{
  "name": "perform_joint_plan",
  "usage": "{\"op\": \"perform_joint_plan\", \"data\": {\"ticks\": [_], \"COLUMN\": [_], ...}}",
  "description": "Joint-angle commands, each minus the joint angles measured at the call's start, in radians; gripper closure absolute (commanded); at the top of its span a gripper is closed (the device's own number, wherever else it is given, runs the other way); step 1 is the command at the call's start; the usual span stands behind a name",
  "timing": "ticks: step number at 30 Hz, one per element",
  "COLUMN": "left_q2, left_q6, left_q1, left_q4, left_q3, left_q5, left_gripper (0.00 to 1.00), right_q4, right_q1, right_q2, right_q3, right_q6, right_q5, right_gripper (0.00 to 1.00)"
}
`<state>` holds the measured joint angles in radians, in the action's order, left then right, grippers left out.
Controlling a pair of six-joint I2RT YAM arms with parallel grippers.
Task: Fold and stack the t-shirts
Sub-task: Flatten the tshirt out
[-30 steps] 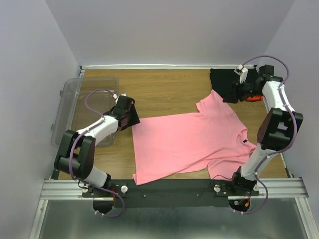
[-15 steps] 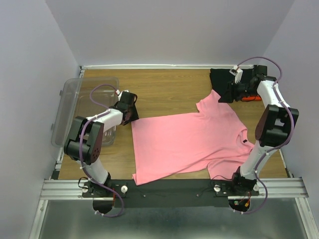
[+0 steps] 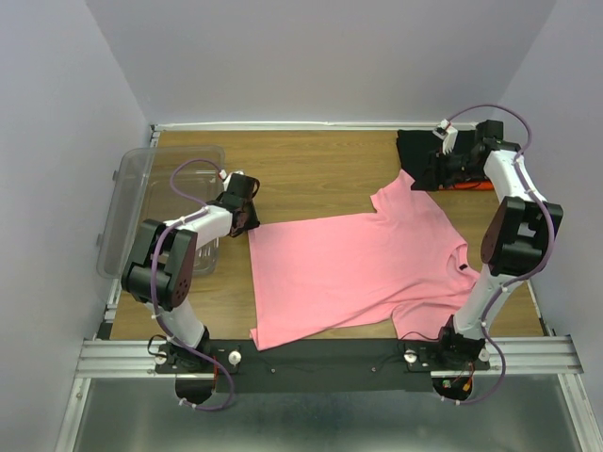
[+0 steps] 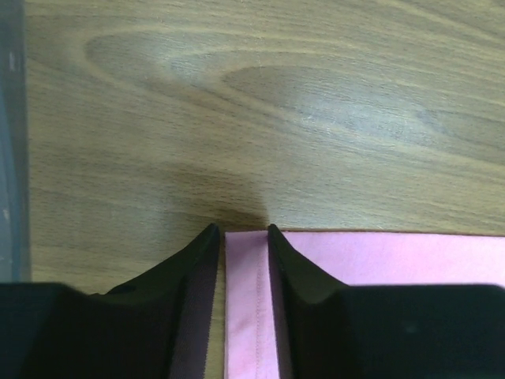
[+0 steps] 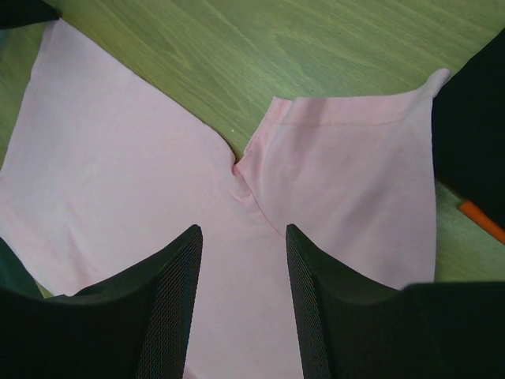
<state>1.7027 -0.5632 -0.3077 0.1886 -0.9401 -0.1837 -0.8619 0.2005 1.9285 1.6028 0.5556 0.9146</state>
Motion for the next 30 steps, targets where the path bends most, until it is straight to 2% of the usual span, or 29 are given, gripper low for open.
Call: {"op": "perform_joint_plan", "data": {"ticks": [1, 4, 8, 12, 14, 19, 25, 30], "left_q2": [0.032, 0.037, 0.020, 0.006, -0.002, -0.041, -0.090, -0.169], "left_q6": [0.003, 0.003, 0.009, 0.011, 0.017, 0.028, 0.029, 0.023], "left_q1": [-0.002, -0.005, -0.008, -0.008, -0.008, -0.008, -0.008, -0.008], "left_q4": [0.009, 0.009, 0.006, 0.006, 0.011, 0.046, 0.089, 0.091], "left_q3": [0.012, 0.017, 0.026, 0.026, 0.020, -0.017, -0.052, 0.007], "left_q5": [-0.007, 0.001, 0.010, 0.024, 0.030, 0.007, 0.009, 0.030], "left_gripper": [0.63, 0.63, 0.78, 0.79, 0.78, 0.64, 0.63, 0.63], "right_q4": [0.017, 0.017, 0.017, 0.017, 0.018, 0.020, 0.020, 0.023], "right_q1": [-0.009, -0.009, -0.013, -0.023, -0.030, -0.039, -0.042, -0.042], "right_q2": [0.013, 0.012, 0.026, 0.050, 0.056, 0.063, 0.055, 0.053], "right_q3": [0.028, 0.032, 0.062, 0.097, 0.111, 0.111, 0.095, 0.089], "right_q6": [-0.017, -0.019, -0.028, -0.042, -0.046, -0.052, -0.048, -0.045], "right_q5": [0.013, 0.003, -0.023, -0.039, -0.043, -0.046, -0.056, -0.054], "right_gripper": [0.46, 0.46, 0.46, 0.46, 0.46, 0.46, 0.46, 0.46]}}
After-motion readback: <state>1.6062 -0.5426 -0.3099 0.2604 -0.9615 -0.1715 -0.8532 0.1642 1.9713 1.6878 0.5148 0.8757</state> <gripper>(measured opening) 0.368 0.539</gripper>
